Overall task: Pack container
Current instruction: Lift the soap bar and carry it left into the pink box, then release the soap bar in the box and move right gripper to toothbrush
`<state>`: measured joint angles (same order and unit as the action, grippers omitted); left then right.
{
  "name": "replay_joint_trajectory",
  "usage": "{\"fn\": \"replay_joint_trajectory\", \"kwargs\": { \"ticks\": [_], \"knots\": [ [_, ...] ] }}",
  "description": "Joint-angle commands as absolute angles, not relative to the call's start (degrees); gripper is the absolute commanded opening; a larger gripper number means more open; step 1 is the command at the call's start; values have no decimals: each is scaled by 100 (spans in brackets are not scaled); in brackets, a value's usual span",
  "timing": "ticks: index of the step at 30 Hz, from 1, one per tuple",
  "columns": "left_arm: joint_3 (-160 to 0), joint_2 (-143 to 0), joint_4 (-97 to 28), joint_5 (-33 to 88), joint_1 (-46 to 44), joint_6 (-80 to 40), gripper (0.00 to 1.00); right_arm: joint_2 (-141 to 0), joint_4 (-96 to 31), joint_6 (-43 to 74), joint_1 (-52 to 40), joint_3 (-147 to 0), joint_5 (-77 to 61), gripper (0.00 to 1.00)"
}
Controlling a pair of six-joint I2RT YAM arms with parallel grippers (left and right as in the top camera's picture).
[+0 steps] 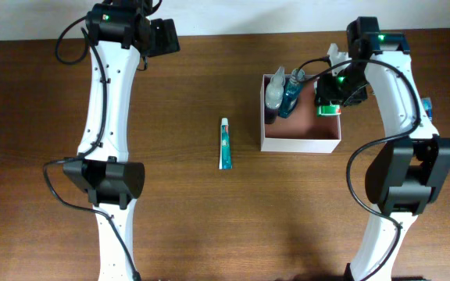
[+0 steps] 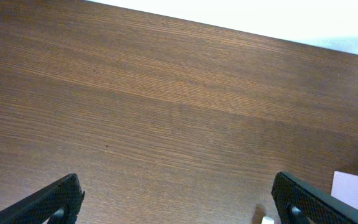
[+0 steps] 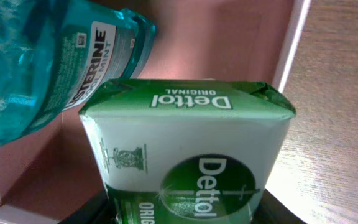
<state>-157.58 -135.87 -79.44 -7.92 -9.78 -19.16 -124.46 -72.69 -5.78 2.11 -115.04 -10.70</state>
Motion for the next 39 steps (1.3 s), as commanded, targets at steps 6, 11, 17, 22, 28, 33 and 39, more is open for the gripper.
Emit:
{"fn": "replay_joint_trajectory", "kwargs": {
  "ticks": [6,11,17,22,28,33,39],
  "knots": [
    [-15732,-13585,-7931,-838,-947,-1970,99,-12416,-6917,-528,104,-11155,-1181,52],
    [-15732,-13585,-7931,-838,-947,-1970,99,-12416,-6862,-530,104,-11083,-1177,60],
    [-15732,-13585,-7931,-836,-947,-1970,99,-12411,-6989,-528,198,-11332,-679,72],
    [-15732,-13585,-7931,-836,-947,-1970,99,-12411,-7426,-528,537,-12250,-681,74],
    [-15732,-13585,-7931,-838,-947,-1970,99,-12411,-7824,-554,1223,-13275,-683,89],
    [-15732,-13585,-7931,-838,-947,-1970,99,-12411,-7959,-720,1852,-13340,-202,99],
    [-15732,-13585,-7931,-836,-947,-1970,99,-12411,-8093,-722,2628,-13329,333,99]
  ]
}}
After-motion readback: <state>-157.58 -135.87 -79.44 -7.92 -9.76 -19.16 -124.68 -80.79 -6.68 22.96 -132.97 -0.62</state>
